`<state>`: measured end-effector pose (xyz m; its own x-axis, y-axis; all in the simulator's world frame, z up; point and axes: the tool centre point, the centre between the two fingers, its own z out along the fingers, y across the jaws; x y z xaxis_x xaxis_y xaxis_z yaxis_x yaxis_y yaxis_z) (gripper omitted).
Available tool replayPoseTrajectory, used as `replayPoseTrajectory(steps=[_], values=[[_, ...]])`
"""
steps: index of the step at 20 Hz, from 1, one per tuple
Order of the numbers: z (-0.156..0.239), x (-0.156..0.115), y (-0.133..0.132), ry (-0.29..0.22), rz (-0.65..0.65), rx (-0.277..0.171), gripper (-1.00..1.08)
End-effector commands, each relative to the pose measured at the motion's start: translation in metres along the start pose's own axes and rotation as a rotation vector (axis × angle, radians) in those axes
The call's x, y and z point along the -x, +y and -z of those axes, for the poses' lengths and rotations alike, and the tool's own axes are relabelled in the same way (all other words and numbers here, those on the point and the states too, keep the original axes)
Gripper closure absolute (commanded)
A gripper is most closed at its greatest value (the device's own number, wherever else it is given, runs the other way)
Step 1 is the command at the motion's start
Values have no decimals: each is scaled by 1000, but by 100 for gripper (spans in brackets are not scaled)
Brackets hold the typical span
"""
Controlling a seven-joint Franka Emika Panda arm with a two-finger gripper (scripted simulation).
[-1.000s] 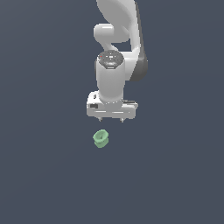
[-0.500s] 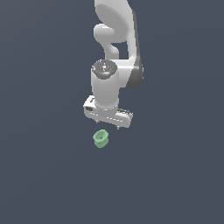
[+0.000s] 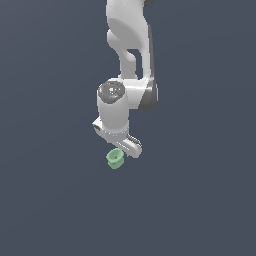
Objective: Pick up the object and move it to a goal position.
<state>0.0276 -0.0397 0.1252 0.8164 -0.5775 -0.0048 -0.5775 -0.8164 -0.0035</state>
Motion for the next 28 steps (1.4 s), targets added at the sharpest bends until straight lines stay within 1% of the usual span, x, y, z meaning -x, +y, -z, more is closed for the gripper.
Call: replayPoseTrajectory(steps=[1, 6, 12, 20, 28], values=[[-6, -5, 2, 1, -69, 0, -92], [-15, -12, 6, 3, -169, 2, -92], [-21, -16, 9, 5, -236, 3, -92], [-26, -17, 10, 5, -244, 3, -92], [-63, -16, 11, 5, -248, 3, -92]])
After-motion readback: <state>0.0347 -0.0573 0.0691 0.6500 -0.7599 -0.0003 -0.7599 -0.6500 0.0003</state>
